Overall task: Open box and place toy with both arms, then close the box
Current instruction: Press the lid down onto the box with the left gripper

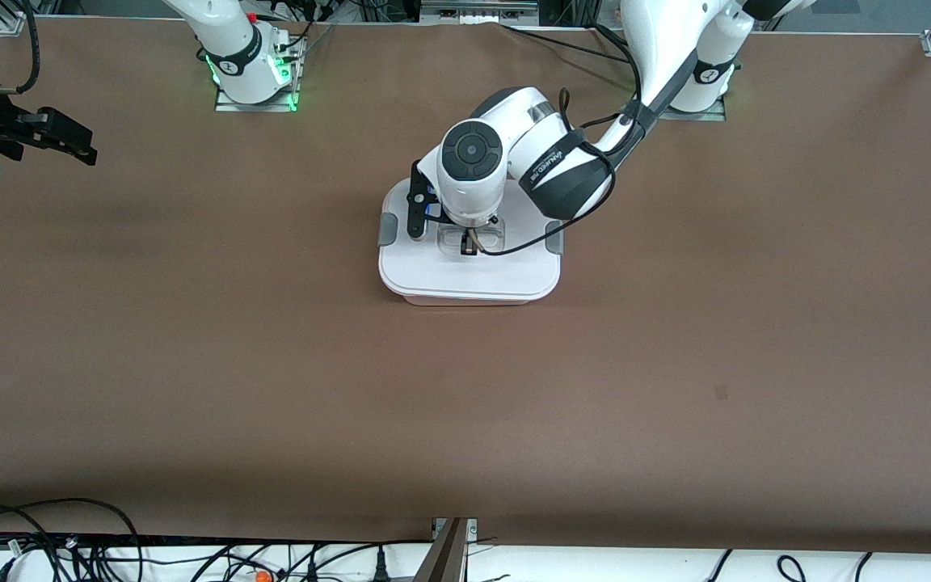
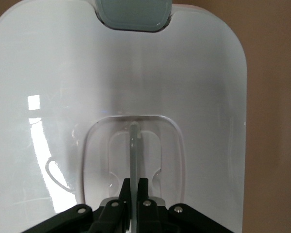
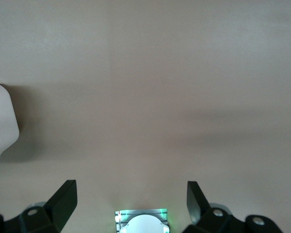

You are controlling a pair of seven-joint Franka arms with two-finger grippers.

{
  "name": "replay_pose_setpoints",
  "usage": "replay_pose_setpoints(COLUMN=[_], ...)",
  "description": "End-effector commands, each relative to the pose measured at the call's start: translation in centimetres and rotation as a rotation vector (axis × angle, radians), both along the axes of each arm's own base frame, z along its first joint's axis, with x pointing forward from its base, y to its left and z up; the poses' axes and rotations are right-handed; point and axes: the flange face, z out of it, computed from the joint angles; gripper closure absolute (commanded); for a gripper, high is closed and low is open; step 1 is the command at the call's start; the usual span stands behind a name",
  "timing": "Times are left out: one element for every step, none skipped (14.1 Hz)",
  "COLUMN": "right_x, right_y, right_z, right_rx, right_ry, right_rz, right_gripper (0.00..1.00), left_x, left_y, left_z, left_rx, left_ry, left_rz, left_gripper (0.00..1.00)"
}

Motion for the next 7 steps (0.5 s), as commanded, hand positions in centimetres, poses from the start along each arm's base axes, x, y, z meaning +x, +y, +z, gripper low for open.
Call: replay_pose_setpoints(right_x=[-0.08, -0.08, -0.06, -0.06, -0.07, -0.07, -0.07], right_y=[0.04, 0.04, 0.04, 0.04, 0.06, 0.08, 0.17], right_z=[0.56, 0.56, 0.57, 0.57, 0.5, 0.57, 0.57], right_rx=[-0.004, -0.004, -0.004, -0.004, -0.002, -0.001, 0.007], right_ry=[0.006, 0.006, 0.004, 0.004, 0.006, 0.004, 0.005], right_rz=[-0.01, -0.01, -0.01, -0.01, -0.01, -0.01, -0.011], right_gripper=[0.0, 0.0, 0.0, 0.0, 0.0, 0.0, 0.0], left_x=[-0.11, 0.05, 0.22, 0.46, 0.68, 0.79, 0.82], left_y=[0.6, 0.72, 0.85, 0.79, 0.59, 0.42, 0.43], left_z=[-0.46, -0.57, -0.71, -0.74, -0.71, -0.63, -0.61], left_rx=[0.057, 0.063, 0.062, 0.052, 0.037, 0.022, 0.016], left_ry=[-0.006, -0.014, -0.01, -0.018, -0.036, -0.046, -0.039], left_rz=[-0.038, -0.039, -0.033, -0.029, -0.018, -0.01, 0.002], left_gripper=[1.0, 1.0, 1.0, 1.0, 1.0, 1.0, 1.0])
